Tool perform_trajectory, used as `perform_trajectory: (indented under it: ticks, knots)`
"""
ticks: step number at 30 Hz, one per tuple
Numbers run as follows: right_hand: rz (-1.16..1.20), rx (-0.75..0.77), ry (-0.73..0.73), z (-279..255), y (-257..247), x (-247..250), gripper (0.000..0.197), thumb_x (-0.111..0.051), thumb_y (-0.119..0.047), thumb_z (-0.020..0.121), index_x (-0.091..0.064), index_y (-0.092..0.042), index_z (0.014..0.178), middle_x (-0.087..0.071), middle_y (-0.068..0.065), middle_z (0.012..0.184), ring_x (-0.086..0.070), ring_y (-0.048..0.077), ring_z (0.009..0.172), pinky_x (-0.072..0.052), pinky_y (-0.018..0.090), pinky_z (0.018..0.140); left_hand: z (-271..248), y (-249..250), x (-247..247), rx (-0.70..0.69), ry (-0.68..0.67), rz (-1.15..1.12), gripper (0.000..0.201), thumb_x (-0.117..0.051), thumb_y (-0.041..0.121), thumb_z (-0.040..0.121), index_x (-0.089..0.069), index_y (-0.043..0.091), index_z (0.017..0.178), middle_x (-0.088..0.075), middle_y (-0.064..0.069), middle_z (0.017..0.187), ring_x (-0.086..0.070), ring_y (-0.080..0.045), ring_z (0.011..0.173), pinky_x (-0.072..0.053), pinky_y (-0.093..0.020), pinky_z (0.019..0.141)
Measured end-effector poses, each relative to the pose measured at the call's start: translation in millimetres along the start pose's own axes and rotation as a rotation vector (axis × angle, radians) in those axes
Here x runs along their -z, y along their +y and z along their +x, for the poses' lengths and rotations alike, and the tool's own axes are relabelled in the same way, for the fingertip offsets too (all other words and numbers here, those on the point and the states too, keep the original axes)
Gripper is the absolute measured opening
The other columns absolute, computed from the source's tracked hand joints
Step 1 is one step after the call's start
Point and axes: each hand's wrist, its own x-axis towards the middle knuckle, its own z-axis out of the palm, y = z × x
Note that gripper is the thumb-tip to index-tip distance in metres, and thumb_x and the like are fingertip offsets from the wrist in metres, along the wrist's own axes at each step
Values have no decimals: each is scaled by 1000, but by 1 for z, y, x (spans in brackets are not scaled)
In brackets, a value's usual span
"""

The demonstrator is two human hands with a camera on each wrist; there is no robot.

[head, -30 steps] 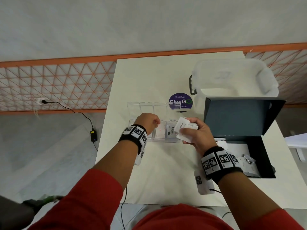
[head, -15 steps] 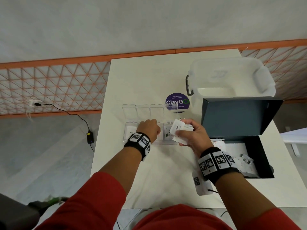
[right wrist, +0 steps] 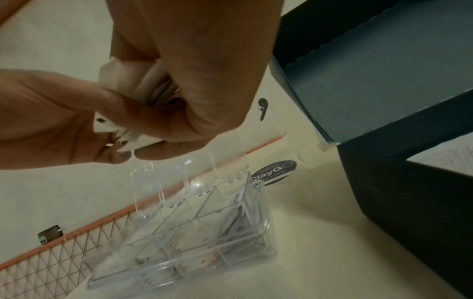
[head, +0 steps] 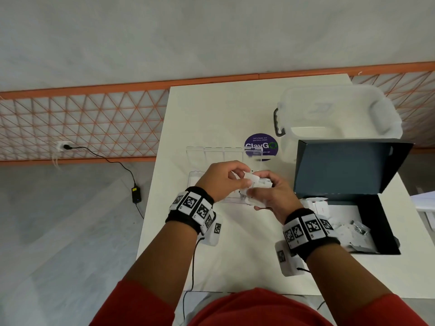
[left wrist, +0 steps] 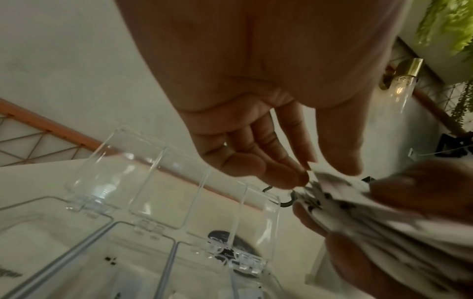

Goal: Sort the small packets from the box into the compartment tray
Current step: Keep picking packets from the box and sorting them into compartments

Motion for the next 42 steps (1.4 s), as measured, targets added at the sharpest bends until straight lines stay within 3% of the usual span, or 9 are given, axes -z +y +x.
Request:
perform_trajectory:
  ticks: [6,13,19,21,25,29,35,38,42]
  knots:
    - [21,-2,-17,-3,1,-10,35,-74,12,75,-70,-23,80,-73,2,84,-69,25,64,-52,29,47,-9,-13,7,11,112,-79,15,-78,16,77,-68,27,76,-68,15,72,-63,1,67,-49,-10,65]
    - [21,-9,-3,-6,4,-14,36,-71,13,77,-70,-23,77,-72,-2,85,-68,22,63,-52,29,48,-10,-24,34,29,173,-26,14,-72,8,81,-72,22,84,-70,6,77,-63,1,68,-49,-9,69]
    - [21,-24,8,-8,5,-14,34,-69,12,79,-68,-21,81,-68,4,93,-69,26,67,-51,29,48,1,-45,50,100,206,174,12,-69,11,84,-72,22,89,-65,15,79,-60,7,74,-41,1,66]
    - [26,-27,13,-8,4,-15,32,-69,12,80,-67,-19,83,-67,7,97,-68,30,72,-52,29,48,6,-52,48,145,173,232,12,-67,12,85,-72,22,90,-67,10,84,-62,-2,81,-40,-2,70]
    - [27,-28,19,-7,4,-14,30,-69,12,80,-67,-16,87,-66,9,102,-68,36,81,-51,30,49,11,-65,36,201,104,341,13,-66,10,85,-74,16,94,-72,-1,96,-65,-15,91,-49,-21,82]
    - [14,-34,46,-8,5,-10,33,-70,11,79,-69,-21,82,-70,2,92,-70,26,70,-52,30,49,13,-77,24,265,80,428,15,-63,11,86,-74,17,95,-72,-3,99,-65,-20,93,-52,-32,87]
    - [15,-34,59,-6,8,-6,33,-73,8,76,-70,-24,80,-71,-3,88,-71,23,67,-51,29,49,18,-88,9,135,68,619,20,-65,9,85,-67,16,104,-61,0,111,-59,-21,97,-47,-30,85]
    - [11,-32,53,-5,9,-7,31,-71,9,79,-68,-21,83,-71,-2,86,-70,23,67,-51,29,49,20,-91,5,69,69,735,13,-66,11,85,-69,17,96,-54,-2,110,-58,-22,94,-46,-29,79]
    - [3,-37,50,-4,10,-9,30,-69,11,80,-67,-18,87,-71,2,86,-70,25,68,-51,30,49,21,-94,1,38,10,915,18,-57,20,92,-72,25,101,-55,-1,110,-55,-23,99,-44,-35,90]
